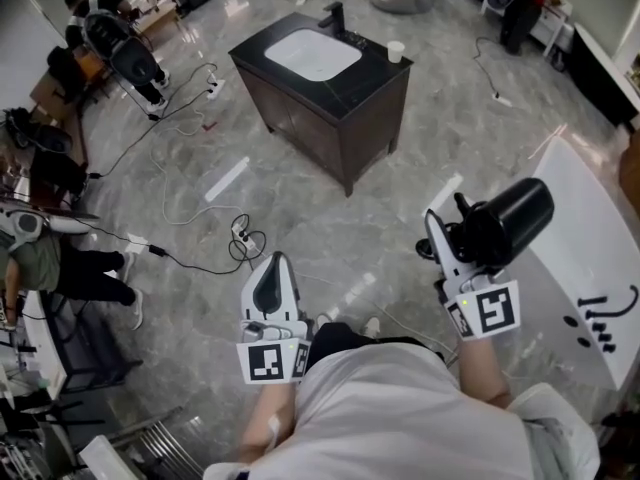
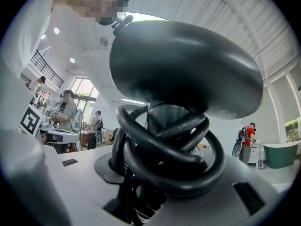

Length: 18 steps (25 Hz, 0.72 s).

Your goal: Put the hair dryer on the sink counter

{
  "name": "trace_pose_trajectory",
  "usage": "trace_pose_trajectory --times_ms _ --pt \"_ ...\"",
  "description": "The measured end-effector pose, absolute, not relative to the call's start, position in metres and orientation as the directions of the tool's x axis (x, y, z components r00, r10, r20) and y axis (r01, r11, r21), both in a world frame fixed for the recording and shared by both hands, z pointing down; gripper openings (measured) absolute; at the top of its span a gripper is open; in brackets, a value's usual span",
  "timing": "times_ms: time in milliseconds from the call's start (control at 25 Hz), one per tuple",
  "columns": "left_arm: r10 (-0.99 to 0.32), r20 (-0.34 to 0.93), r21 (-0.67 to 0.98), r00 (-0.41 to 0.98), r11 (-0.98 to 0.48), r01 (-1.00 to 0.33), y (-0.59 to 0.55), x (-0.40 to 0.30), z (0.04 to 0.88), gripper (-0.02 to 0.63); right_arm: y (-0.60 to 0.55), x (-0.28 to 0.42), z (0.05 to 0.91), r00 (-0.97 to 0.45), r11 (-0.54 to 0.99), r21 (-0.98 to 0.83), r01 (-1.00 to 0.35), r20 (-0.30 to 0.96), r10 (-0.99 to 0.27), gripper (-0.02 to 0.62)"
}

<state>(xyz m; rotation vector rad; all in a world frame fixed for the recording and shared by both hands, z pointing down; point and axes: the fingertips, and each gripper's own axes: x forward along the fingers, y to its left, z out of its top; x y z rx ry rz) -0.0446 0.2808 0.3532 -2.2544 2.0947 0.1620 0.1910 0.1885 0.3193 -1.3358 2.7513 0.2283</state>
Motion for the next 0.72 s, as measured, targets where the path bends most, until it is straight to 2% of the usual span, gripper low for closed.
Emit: trace_pose_trajectory --times_ms 720 --pt "-0.99 -0.116 0.013 0.077 -0.079 -0.997 0.273 -0.019 0.353 0.001 0.178 0.212 0.321 -0.62 0.612 0.103 -0.784 -0.142 -0.771 0.212"
